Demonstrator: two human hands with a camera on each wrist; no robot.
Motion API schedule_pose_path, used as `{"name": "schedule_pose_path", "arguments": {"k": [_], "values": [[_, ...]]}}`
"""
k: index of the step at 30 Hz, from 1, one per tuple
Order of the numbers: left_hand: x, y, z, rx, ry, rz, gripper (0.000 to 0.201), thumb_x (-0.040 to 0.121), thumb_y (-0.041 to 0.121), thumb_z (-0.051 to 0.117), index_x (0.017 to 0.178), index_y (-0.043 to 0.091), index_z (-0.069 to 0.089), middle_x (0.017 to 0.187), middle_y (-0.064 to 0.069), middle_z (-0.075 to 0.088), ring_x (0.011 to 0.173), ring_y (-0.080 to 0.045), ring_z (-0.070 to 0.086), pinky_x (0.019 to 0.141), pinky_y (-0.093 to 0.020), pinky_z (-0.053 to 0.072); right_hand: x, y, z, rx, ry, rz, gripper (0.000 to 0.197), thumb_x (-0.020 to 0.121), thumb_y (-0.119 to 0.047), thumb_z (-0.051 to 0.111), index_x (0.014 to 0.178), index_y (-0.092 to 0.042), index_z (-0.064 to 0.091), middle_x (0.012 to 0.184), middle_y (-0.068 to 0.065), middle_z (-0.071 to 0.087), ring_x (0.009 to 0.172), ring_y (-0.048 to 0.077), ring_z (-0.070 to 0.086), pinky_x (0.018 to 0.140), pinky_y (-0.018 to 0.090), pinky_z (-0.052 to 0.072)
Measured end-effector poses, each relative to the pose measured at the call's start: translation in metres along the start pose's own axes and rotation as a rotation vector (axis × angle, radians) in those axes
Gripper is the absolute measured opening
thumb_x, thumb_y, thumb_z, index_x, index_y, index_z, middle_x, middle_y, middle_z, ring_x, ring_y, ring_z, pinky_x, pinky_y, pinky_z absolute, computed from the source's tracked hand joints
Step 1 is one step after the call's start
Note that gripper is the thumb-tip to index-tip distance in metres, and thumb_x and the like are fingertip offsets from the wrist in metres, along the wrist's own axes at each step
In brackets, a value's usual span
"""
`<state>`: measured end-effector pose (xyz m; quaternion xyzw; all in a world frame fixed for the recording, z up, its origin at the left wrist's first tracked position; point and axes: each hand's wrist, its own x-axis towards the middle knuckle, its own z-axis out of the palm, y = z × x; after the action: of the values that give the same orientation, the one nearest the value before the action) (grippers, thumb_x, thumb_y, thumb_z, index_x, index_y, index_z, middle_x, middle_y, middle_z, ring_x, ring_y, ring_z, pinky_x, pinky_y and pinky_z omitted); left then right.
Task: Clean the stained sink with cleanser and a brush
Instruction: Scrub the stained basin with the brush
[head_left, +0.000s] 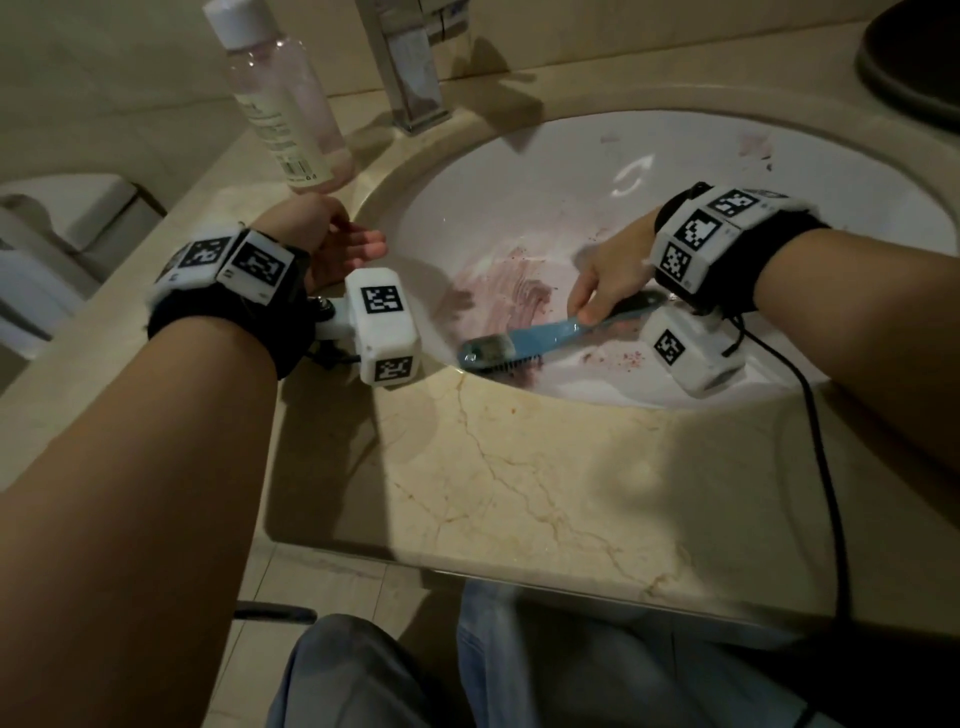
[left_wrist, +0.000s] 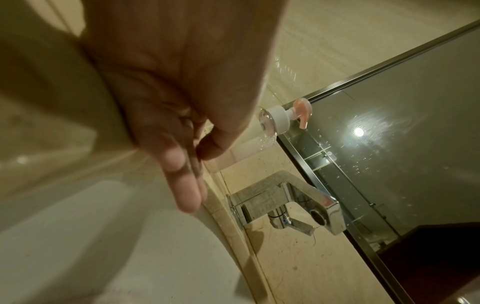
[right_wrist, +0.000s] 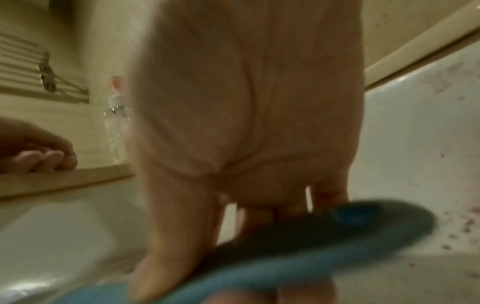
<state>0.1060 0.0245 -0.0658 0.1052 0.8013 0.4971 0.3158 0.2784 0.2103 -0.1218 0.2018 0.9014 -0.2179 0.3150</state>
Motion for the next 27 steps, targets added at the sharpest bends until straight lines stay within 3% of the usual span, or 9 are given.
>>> {"name": "schedule_pose_path", "arguments": {"k": [2,6,11,16,18,20,23,25,27], "values": [[-0.001,0.0,0.0,-0.002,0.002,0.001,0.032,0.098,0.009,0.025,0.074,0.008,0.046,0.046,0.005,0.064,0.035,0.001,0.059,0.033,-0.009,0.039,-0.001,-0.005,0.003,0.074,-0.088,-0.018,0.018,0.096,-0.019,0.05,0.102,-0.012,0.065,0.066,-0.008,0.061,0.061,0.005,0.055,0.061,0.014,0.046],[-0.001,0.0,0.001,0.005,-0.005,0.0,0.032,0.098,0.009,0.025,0.073,0.008,0.046,0.051,0.004,0.065,0.035,0.001,0.058,0.035,-0.009,0.04,0.005,-0.007,0.003,-0.066,0.144,-0.024,0.021,0.098,-0.023,0.046,0.08,-0.022,0.059,0.042,-0.012,0.055,0.037,-0.002,0.051,0.041,0.002,0.036],[0.0,0.0,-0.001,-0.014,-0.009,-0.006,0.031,0.098,0.009,0.025,0.075,0.007,0.045,0.04,0.007,0.061,0.036,0.0,0.059,0.033,-0.009,0.039,0.01,0.017,-0.002,0.036,0.287,0.058,0.016,0.096,-0.019,0.048,0.093,-0.012,0.061,0.055,-0.003,0.053,0.048,0.011,0.046,0.055,0.021,0.038],[0.0,0.0,-0.001,-0.014,-0.01,-0.006,0.031,0.098,0.01,0.025,0.076,0.008,0.047,0.052,0.004,0.065,0.036,0.001,0.059,0.034,-0.01,0.04,0.001,0.025,0.0,0.291,-0.179,0.051,0.035,0.094,-0.009,0.05,0.129,-0.004,0.053,0.051,-0.007,0.065,0.044,0.0,0.057,0.051,0.012,0.049],[0.0,0.0,-0.001,-0.004,-0.008,-0.007,0.031,0.098,0.01,0.026,0.076,0.008,0.047,0.058,0.004,0.066,0.037,0.001,0.059,0.034,-0.011,0.041,-0.002,0.026,0.0,0.317,-0.228,0.074,0.047,0.084,-0.019,0.066,0.125,0.0,0.055,0.049,-0.008,0.065,0.043,-0.001,0.058,0.046,0.01,0.047],[0.001,0.0,-0.002,-0.009,0.003,-0.007,0.03,0.097,0.01,0.026,0.075,0.008,0.047,0.046,0.005,0.065,0.037,0.0,0.06,0.034,-0.011,0.041,-0.001,0.032,-0.004,0.158,-0.063,0.093,0.045,0.08,-0.025,0.072,0.119,-0.005,0.062,0.046,-0.017,0.063,0.045,-0.002,0.059,0.045,0.007,0.044],[0.001,-0.001,-0.002,-0.014,0.011,-0.003,0.03,0.098,0.009,0.027,0.075,0.008,0.047,0.041,0.006,0.062,0.037,-0.001,0.06,0.034,-0.012,0.041,0.003,0.047,-0.011,0.077,0.309,0.119,0.027,0.09,-0.019,0.06,0.113,-0.006,0.068,0.043,-0.011,0.058,0.051,0.012,0.05,0.054,0.019,0.041],[0.001,-0.001,-0.002,-0.011,0.01,0.001,0.03,0.098,0.009,0.027,0.075,0.007,0.046,0.04,0.005,0.061,0.036,-0.001,0.06,0.033,-0.012,0.041,0.0,0.046,-0.011,0.09,0.281,0.099,0.025,0.091,-0.017,0.06,0.112,-0.007,0.069,0.042,-0.01,0.058,0.051,0.013,0.05,0.054,0.021,0.041],[0.002,-0.001,0.0,-0.01,0.013,0.003,0.03,0.098,0.009,0.026,0.075,0.007,0.046,0.039,0.005,0.061,0.035,-0.001,0.059,0.033,-0.012,0.041,-0.006,0.034,-0.007,0.11,0.05,0.064,0.028,0.092,-0.011,0.056,0.119,-0.014,0.062,0.044,-0.016,0.061,0.047,0.001,0.056,0.05,0.01,0.043]]}}
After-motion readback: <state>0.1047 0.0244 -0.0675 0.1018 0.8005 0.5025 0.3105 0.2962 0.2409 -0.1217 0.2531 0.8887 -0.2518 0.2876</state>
